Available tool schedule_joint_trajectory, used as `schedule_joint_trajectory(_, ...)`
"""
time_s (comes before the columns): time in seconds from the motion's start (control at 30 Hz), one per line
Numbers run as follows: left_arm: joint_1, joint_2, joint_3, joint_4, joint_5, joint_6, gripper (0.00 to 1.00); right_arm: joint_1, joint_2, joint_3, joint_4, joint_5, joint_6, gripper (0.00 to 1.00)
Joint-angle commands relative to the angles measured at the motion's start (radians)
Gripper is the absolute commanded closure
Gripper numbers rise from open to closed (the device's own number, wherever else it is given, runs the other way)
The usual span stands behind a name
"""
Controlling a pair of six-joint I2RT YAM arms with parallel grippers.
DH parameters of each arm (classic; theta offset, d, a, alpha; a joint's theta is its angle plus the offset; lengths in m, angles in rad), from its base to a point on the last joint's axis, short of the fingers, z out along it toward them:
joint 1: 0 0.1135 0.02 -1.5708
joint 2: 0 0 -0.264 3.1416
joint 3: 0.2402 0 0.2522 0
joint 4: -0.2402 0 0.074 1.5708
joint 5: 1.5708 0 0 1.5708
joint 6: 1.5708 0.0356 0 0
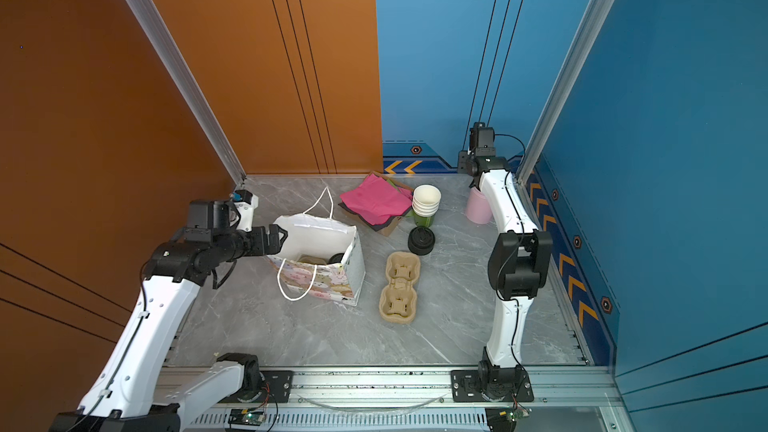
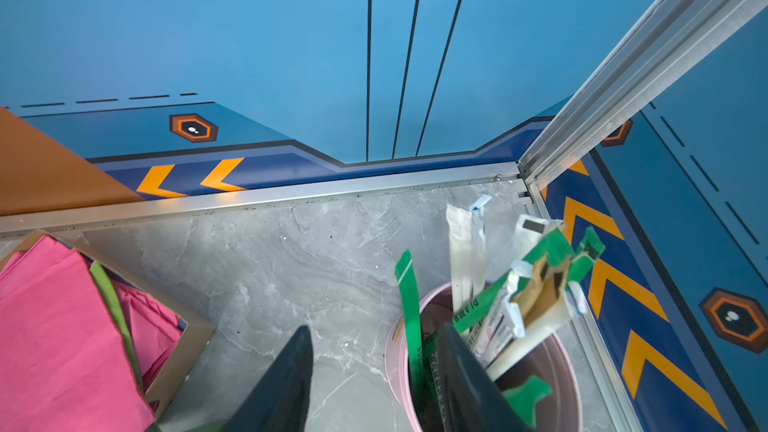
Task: Pack the takeout coffee
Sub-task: 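Move the right gripper back toward the pink straw cup while the left holds the bag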
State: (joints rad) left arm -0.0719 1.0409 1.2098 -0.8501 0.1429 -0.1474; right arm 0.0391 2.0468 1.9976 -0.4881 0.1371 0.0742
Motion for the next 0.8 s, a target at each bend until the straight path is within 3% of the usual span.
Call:
schedule_joint_trajectory(0.0, 0.007, -0.003, 0.007, -0.015, 0.027, 0.012, 0.02, -0.006, 0.051, 0.041, 0.033, 0.042, -0.017, 0.52)
schedule_joint_trajectory(0.47, 0.007, -0.007, -0.003, -0.015, 0.042, 0.002, 0.01, -0.019, 0.171, 0.138, 0.031, 0.114, -0.023, 0.68)
schedule_joint_trajectory(0.77, 0.007, -0.013, 0.004, -0.014, 0.039, -0.002, 0.00, -0.022, 0.160, 0.150, 0.031, 0.095, -0.031, 0.99)
